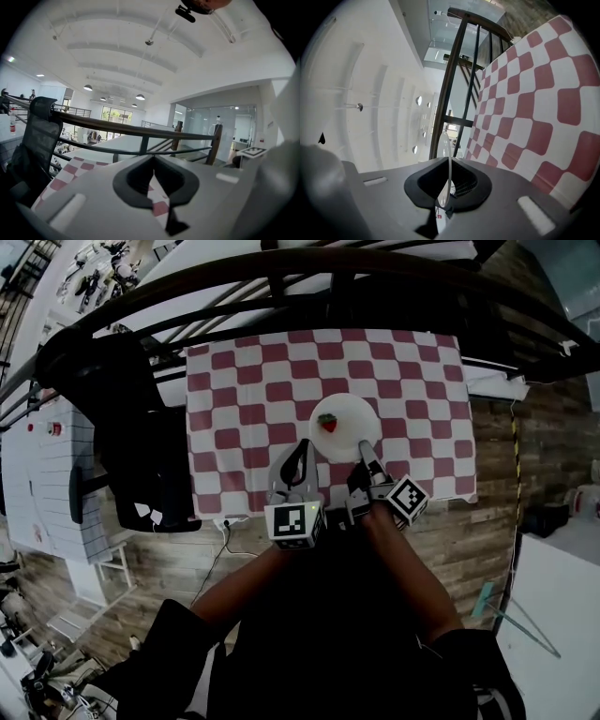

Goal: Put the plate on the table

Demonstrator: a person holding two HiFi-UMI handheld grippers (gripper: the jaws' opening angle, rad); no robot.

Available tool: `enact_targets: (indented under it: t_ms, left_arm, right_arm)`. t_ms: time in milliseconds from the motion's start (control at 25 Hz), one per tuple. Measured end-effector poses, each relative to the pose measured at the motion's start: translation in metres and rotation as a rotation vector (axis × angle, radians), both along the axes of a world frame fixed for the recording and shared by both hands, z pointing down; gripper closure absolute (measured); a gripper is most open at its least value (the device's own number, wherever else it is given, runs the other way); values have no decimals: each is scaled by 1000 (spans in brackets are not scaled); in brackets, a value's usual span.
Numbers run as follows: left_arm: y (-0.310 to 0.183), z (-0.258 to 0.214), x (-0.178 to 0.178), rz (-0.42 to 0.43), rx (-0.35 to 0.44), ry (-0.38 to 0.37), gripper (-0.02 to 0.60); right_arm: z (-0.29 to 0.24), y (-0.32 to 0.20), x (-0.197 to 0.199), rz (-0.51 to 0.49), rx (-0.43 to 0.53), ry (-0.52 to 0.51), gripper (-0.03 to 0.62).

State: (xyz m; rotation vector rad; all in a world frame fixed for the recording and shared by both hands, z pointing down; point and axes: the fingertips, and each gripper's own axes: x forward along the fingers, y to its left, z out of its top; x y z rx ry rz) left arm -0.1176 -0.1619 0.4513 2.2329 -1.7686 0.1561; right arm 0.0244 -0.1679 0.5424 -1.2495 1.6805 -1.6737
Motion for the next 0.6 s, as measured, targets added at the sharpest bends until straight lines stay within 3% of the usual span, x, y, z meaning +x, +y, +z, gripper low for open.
enact_targets:
  t_ms: [360,600]
  left_arm:
    - [-26,28,1,-22,-61,-21,572]
    - [-46,34,-2,-56,-84,-45,572]
  right_arm:
    - [24,-37,-14,-84,55,-38,585]
    - [61,-51,-5,-116,-26,18,585]
